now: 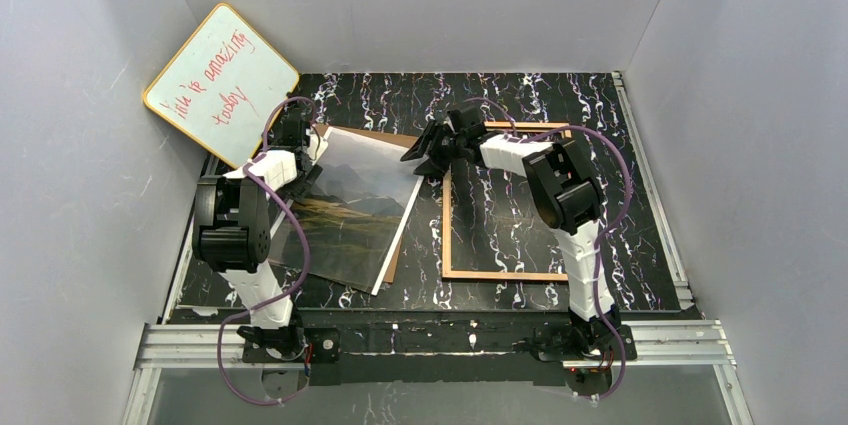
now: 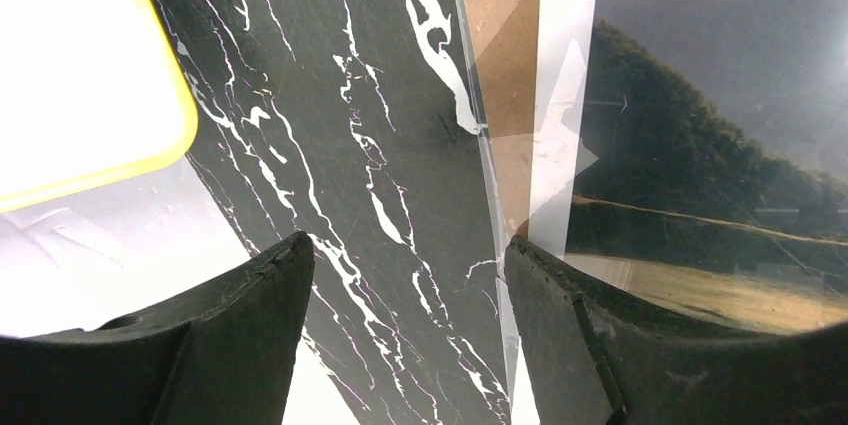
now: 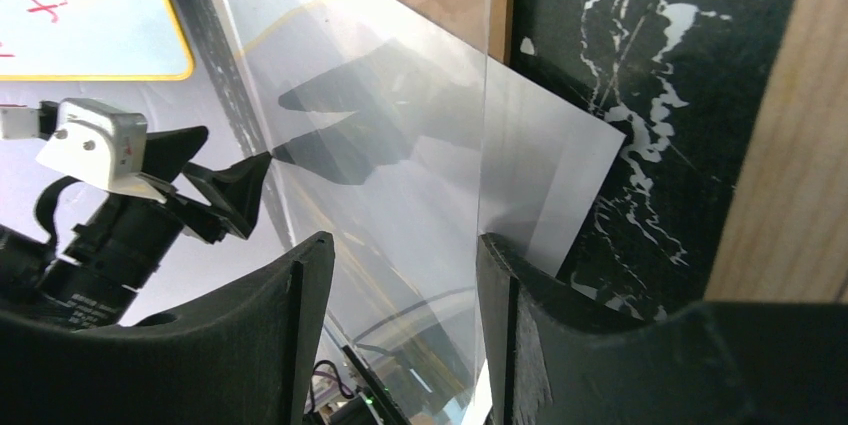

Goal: Put the photo into the frame
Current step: Pick up the photo frame item from the photo frame.

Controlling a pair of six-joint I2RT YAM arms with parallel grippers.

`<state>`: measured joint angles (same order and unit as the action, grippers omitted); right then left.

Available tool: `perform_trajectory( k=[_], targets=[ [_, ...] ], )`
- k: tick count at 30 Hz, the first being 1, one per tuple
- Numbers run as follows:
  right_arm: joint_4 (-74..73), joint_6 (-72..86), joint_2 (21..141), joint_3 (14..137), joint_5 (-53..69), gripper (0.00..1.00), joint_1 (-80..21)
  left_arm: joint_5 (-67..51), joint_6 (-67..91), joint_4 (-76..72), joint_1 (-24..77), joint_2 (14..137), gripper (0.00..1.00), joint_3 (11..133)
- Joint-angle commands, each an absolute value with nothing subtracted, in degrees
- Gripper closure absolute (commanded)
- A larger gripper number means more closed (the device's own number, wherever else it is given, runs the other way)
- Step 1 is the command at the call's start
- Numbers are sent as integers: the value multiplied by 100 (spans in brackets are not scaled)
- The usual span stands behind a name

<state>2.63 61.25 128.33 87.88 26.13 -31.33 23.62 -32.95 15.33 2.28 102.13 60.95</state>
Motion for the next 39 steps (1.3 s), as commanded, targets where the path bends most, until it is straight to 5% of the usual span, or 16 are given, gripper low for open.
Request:
perform_trajectory(
  k=[1,14,19,27,28,30,39],
  targets=[
    [1072,6559,12984,8569,3069,38,-3243,1567,-3210,2033,246,10783,31,5616],
    [2703,7316,12616,8045,3571,44,-3349,1638,-3313,1991,282,10833,32,5597],
    [2384,7071,12722,8282,3509,62,-3500,1511,-3199,2338,273,10719,33,5863],
    [1727,6673,12594,8572,3252,70,-3619,1336,-3151,2994,240,10366,33,6424],
    [1756,6622,12562,8610,3372,74,-3609,1357,-3155,3073,231,10323,33,6519],
    [1846,6503,12442,8666,3633,99,-3552,1397,-3172,3273,226,10215,31,6756],
    [1606,6593,11109,8654,4269,99,-2720,1136,-3045,4130,235,9669,15,8232]
  ],
)
